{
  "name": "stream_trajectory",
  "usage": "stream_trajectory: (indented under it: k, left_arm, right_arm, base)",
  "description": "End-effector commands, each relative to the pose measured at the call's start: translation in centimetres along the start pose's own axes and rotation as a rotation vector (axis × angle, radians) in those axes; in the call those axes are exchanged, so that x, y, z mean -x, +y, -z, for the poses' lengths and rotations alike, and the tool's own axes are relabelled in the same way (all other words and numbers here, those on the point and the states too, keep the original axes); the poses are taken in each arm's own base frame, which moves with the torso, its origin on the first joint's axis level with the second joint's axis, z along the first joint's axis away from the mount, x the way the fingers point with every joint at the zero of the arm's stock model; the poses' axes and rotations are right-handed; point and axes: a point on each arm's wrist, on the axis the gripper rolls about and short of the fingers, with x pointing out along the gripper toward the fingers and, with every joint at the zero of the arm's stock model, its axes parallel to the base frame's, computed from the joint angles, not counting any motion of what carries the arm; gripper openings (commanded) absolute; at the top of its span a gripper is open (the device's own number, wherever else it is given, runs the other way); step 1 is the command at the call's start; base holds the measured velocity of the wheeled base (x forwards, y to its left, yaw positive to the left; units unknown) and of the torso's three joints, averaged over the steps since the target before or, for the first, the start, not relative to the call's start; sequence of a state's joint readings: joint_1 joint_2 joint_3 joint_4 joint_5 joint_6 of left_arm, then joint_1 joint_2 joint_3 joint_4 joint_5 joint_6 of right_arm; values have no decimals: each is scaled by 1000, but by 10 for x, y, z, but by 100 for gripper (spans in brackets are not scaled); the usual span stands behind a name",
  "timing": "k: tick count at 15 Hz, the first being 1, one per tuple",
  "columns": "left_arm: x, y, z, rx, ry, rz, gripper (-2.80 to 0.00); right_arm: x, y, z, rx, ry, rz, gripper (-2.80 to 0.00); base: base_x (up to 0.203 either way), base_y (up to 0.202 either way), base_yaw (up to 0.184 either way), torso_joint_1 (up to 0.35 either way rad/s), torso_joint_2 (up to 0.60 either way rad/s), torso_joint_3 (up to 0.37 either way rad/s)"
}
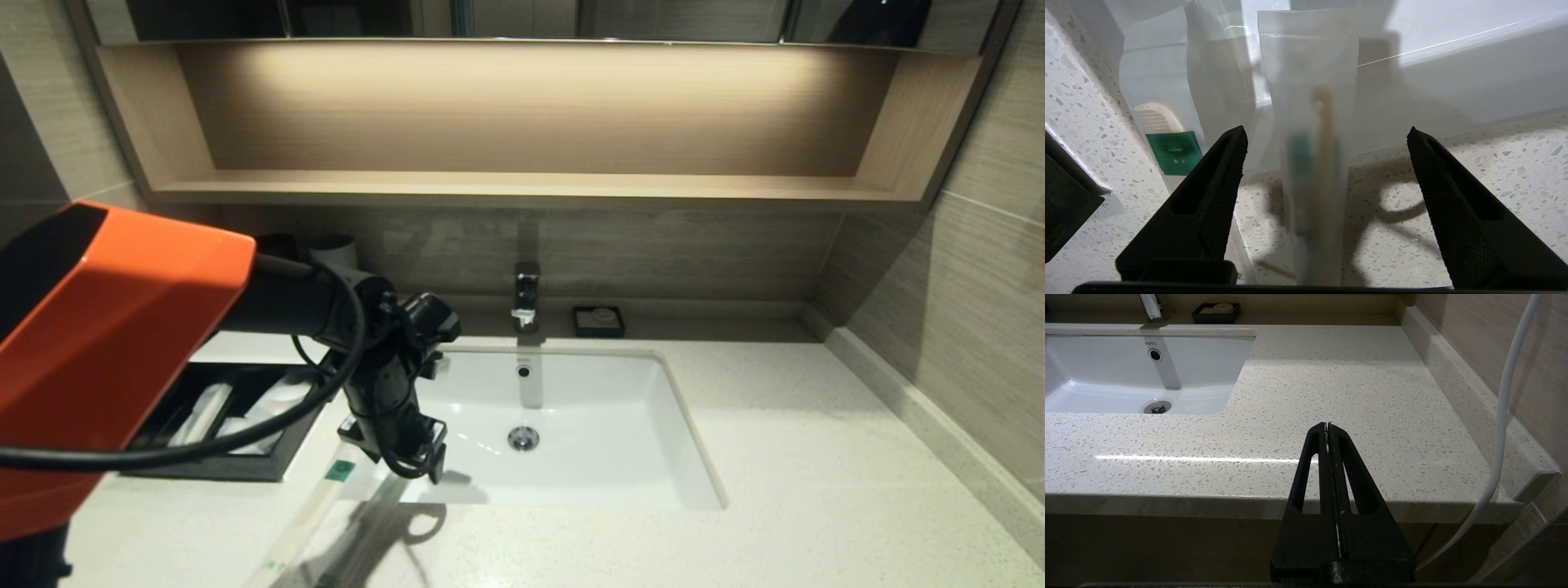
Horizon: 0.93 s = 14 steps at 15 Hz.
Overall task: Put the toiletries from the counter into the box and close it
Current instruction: Pick up the bathroom toiletry
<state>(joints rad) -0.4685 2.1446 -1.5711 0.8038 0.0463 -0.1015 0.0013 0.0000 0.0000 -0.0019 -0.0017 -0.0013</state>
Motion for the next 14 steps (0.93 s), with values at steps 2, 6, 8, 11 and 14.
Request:
stream_trajectory:
  k: [2, 6, 8, 11, 14]
  left_arm:
    - [-3, 0, 1, 1, 16, 2, 0]
    - [-7, -1, 2, 1, 29, 0, 0]
    - [-11, 0, 2, 2, 40, -1, 0]
    - [-15, 2, 2, 9, 52, -4, 0]
    - [-15, 2, 2, 10, 49, -5, 0]
  right_arm:
    - [0, 0, 0, 0, 0, 0, -280]
    - [0, 0, 0, 0, -1, 0, -280]
    - [0, 0, 0, 0, 1, 0, -280]
    - [0, 0, 0, 0, 0, 0, -280]
    - [0, 0, 0, 0, 1, 0, -280]
  base:
    - [0, 0, 0, 0, 0, 0]
    - [0, 0, 0, 0, 0, 0]
    - [0, 0, 0, 0, 0, 0]
    - [0, 0, 0, 0, 0, 0]
    - [0, 0, 0, 0, 0, 0]
